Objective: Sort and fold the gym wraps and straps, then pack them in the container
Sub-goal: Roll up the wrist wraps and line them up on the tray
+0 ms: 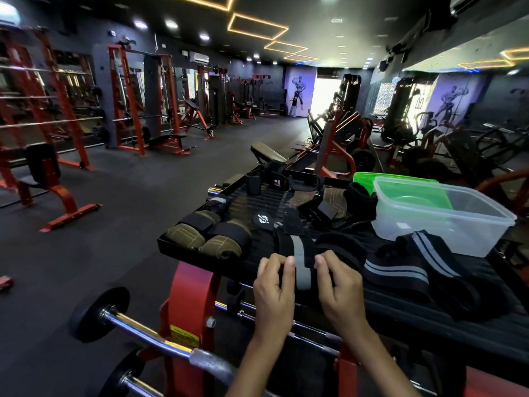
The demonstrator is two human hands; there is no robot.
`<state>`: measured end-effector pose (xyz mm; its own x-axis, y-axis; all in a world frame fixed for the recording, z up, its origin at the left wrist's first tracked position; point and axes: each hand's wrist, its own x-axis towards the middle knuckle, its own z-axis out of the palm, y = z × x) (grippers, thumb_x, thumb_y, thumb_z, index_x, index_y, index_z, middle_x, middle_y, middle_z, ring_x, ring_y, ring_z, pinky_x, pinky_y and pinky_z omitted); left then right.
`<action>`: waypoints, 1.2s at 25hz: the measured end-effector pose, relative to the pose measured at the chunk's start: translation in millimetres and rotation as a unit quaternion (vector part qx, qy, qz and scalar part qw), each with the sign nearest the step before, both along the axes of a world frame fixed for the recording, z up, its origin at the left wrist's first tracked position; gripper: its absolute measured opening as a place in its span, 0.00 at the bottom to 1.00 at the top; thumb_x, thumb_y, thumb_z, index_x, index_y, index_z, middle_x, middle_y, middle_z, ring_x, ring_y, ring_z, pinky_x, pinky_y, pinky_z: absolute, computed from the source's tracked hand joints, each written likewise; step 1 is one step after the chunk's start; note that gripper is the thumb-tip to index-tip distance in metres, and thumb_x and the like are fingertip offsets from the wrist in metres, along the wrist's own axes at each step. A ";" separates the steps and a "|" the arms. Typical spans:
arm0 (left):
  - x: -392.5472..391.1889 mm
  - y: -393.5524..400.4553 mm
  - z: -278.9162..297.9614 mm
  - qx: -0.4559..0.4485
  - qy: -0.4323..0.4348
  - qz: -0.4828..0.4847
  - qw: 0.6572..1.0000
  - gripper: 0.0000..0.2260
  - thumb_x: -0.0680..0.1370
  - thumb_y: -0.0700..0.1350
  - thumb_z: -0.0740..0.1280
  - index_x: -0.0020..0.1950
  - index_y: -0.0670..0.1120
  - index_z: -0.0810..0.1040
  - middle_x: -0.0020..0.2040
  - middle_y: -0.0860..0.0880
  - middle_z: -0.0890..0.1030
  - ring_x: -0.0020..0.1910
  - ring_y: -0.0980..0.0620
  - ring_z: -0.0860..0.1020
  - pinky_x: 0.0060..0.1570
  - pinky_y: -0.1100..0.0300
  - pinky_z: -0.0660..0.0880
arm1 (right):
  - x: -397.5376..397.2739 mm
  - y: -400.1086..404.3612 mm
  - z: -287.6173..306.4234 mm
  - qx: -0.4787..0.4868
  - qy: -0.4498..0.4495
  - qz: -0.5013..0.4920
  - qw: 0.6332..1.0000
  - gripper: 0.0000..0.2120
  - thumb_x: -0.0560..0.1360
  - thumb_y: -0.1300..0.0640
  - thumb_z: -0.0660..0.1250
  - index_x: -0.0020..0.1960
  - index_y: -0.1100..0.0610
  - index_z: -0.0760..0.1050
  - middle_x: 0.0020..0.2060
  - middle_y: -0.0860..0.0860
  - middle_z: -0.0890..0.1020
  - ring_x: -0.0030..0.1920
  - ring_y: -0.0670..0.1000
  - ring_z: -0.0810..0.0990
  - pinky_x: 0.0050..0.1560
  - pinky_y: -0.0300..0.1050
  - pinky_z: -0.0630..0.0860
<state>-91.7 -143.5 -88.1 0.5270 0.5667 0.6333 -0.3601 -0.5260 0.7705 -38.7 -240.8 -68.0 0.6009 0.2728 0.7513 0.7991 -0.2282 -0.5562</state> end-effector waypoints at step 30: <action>8.1 -8.6 0.2 0.032 -0.042 0.021 0.998 0.13 0.79 0.58 0.57 0.40 0.53 0.72 0.38 0.66 0.72 0.37 0.63 0.68 0.41 0.67 0.66 | 2.2 -7.3 2.9 -0.055 -0.080 -0.050 0.994 0.25 0.80 0.52 0.53 0.28 0.60 0.70 0.22 0.49 0.68 0.24 0.48 0.65 0.25 0.41 0.61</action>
